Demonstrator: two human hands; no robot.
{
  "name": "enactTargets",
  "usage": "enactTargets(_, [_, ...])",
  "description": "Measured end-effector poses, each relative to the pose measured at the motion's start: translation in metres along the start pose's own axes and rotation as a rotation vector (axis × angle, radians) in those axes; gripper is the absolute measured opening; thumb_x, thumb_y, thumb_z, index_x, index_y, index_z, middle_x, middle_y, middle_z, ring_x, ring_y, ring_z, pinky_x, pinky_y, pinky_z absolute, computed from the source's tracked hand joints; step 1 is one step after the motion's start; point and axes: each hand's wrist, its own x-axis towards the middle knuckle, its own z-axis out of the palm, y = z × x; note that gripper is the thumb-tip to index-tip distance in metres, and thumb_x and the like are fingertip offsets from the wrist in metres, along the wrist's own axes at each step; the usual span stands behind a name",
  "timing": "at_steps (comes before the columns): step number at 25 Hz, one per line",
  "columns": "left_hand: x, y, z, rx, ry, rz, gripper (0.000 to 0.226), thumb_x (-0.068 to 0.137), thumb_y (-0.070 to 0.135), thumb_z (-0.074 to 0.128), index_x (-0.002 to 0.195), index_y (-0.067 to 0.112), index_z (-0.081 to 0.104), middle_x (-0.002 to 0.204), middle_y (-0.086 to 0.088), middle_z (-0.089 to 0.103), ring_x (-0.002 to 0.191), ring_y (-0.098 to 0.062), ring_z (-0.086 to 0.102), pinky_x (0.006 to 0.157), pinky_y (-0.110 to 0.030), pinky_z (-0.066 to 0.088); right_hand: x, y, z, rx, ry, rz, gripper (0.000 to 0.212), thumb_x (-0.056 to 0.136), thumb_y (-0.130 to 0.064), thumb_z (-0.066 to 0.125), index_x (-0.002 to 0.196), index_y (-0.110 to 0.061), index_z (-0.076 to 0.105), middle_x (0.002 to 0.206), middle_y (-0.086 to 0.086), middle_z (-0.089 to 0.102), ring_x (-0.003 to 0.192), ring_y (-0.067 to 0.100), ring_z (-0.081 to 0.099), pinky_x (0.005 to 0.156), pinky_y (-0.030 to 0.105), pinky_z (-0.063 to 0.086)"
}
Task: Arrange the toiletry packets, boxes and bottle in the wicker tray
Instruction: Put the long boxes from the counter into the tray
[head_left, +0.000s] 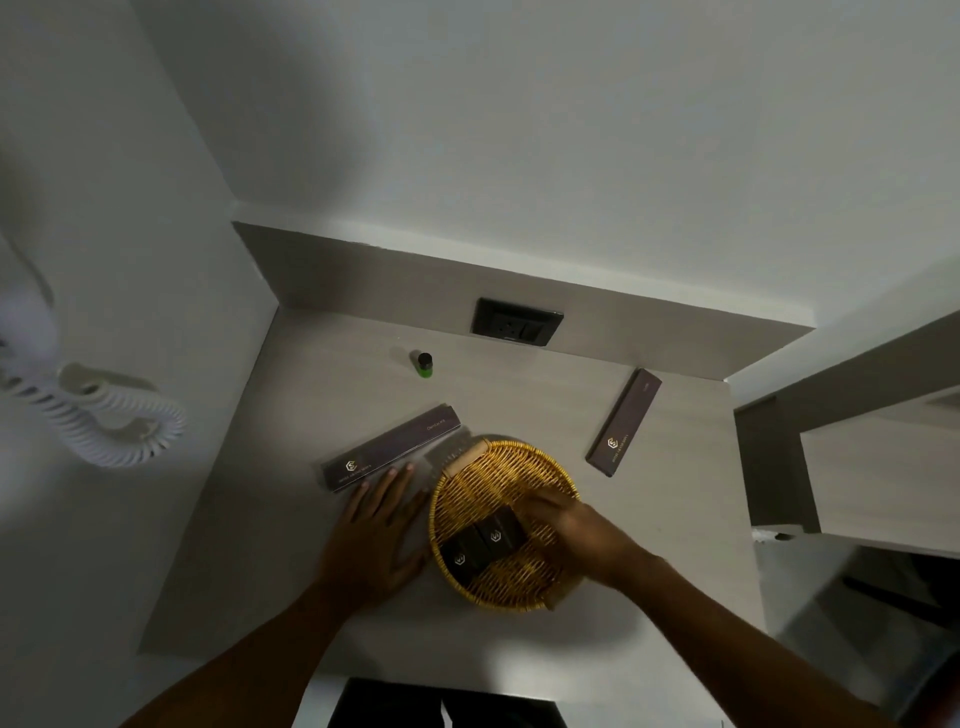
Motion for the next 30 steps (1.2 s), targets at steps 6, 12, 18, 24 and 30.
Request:
enactTargets(6, [0.001, 0.0, 0.0, -0.002, 0.005, -0.007, 0.079, 0.093, 0.067, 0.04, 0.157, 0.023, 0.028, 0.167, -0.011, 0.018, 0.154, -0.028, 0.012, 0.122, -0.048, 0.012, 0.017, -0.007, 0.021, -0.105, -0.042, 0.042, 0.058, 0.086, -0.007, 0.063, 0.139, -0.016, 0.041, 0.146, 0.01, 0.041, 0.133, 0.029, 0.04, 0.104, 0.035, 0.041])
enactTargets(12, [0.001, -0.001, 0.003, 0.004, 0.016, 0.002, 0.08, 0.092, 0.068, 0.038, 0.156, 0.022, 0.029, 0.167, -0.012, 0.019, 0.154, -0.029, 0.014, 0.12, -0.051, 0.018, 0.017, -0.009, 0.026, -0.103, -0.043, 0.105, 0.059, 0.088, -0.014, 0.063, 0.141, -0.019, 0.036, 0.148, 0.009, 0.039, 0.134, 0.029, 0.039, 0.105, 0.037, 0.04])
enactTargets(18, [0.001, 0.0, 0.002, 0.011, 0.041, -0.004, 0.08, 0.093, 0.07, 0.034, 0.157, 0.024, 0.025, 0.166, -0.012, 0.02, 0.153, -0.029, 0.016, 0.119, -0.052, 0.021, 0.007, 0.009, -0.008, 0.152, 0.288, 0.191, 0.043, 0.09, -0.038, 0.059, 0.129, -0.026, 0.046, 0.127, 0.003, 0.055, 0.11, 0.018, 0.056, 0.089, 0.03, 0.05])
enactTargets(24, [0.003, 0.0, 0.005, 0.023, 0.045, -0.015, 0.081, 0.088, 0.067, 0.044, 0.155, 0.024, 0.032, 0.166, -0.013, 0.021, 0.153, -0.029, 0.016, 0.118, -0.055, 0.024, 0.022, 0.088, -0.07, -0.176, 0.229, 0.544, 0.078, 0.072, -0.007, 0.072, 0.139, -0.011, 0.032, 0.147, 0.019, 0.028, 0.12, 0.045, 0.041, 0.092, 0.057, 0.047])
enactTargets(30, [0.002, -0.002, 0.009, 0.069, 0.019, -0.032, 0.085, 0.087, 0.068, 0.046, 0.158, 0.029, 0.021, 0.169, -0.009, 0.012, 0.155, -0.027, 0.009, 0.121, -0.048, 0.011, 0.042, 0.086, -0.044, 0.217, 0.552, 0.973, 0.079, 0.075, -0.063, 0.064, 0.128, -0.012, 0.032, 0.132, 0.019, 0.033, 0.122, 0.047, 0.034, 0.096, 0.059, 0.039])
